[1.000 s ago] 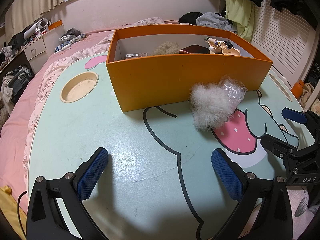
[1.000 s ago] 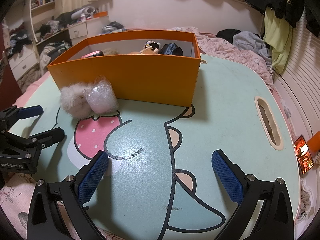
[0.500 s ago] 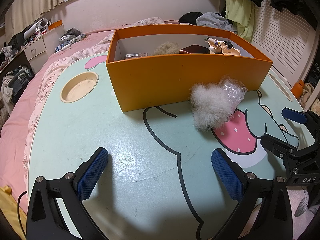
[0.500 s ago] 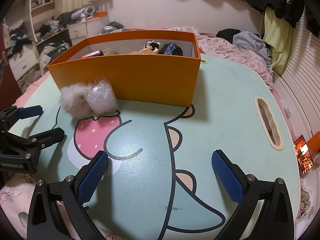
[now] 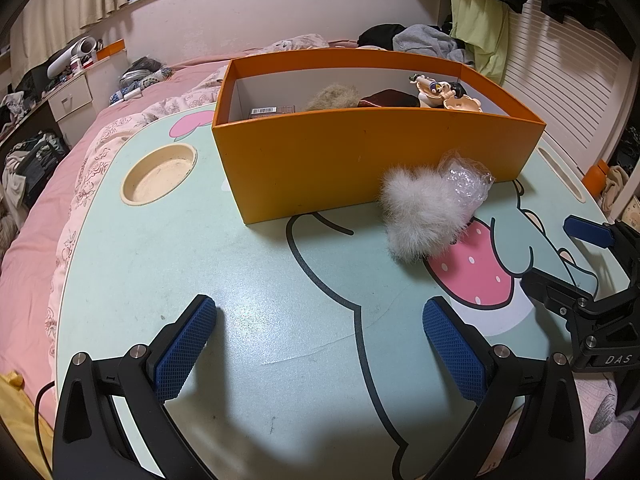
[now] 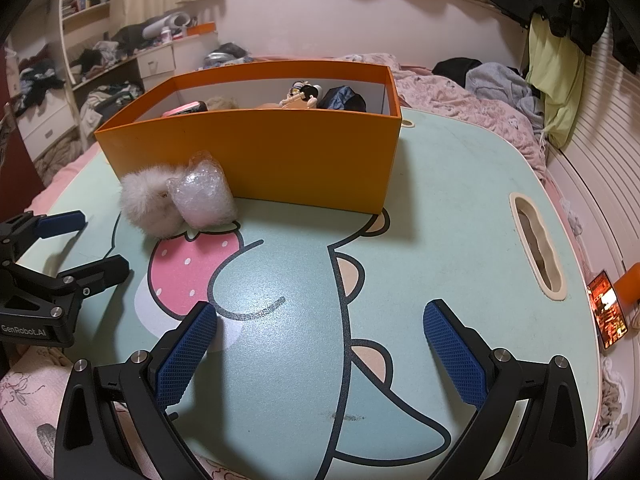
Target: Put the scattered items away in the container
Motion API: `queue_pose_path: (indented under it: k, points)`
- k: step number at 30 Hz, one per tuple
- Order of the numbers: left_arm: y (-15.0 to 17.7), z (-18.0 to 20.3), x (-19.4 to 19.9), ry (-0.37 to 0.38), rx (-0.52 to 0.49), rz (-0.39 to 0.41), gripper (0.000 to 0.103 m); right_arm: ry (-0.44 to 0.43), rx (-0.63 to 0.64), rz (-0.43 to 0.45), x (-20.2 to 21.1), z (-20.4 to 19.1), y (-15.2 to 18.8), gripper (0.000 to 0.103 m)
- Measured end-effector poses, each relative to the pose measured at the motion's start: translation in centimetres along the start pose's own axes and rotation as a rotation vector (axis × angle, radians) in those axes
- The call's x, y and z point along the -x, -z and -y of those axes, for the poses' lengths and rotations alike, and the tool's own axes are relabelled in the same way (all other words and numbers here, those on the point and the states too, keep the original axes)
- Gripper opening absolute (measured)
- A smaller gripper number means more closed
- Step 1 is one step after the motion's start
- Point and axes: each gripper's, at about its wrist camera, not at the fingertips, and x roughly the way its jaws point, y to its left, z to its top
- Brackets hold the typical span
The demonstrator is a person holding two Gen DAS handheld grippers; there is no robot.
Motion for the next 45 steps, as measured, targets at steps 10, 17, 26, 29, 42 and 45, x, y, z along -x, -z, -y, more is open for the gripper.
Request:
queue_pose_path:
  k: [10,17,26,29,42,45]
  points:
    - [0.0,0.1,0.0,-0.001,0.001,0.0,0.103,0.0,0.0,0.0,0.0,0.0,0.0,0.103]
    - [-0.4,0.5,0.3,0.031,-0.019,-0.001,0.103,0.0,-0.006,0.009,0.1,-0.3,-0.2,0.103]
    - [-3.7,2.8,1.7,0.095,-0.121,0.093,0.089,0.004,-0.015,0.015,0.3,-0.3,-0.2,0.103]
    - [-4.4,3.4,0.2,0.118,-0.154,0.038,0.043,0.005,-0.015,0.015,0.3,-0.3,-0.2,0.103]
    - [-0.6,1.3,4.0,0.142,-0.117,0.1,0.023,-0.039,0.039,0.008,0.6,-1.4,-1.0,0.103]
    - [0.1,0.3,4.2,0.156,-0.078,0.102,0.023,-0.097,0.075,0.042,1.2,-3.0,-2.5,0.102]
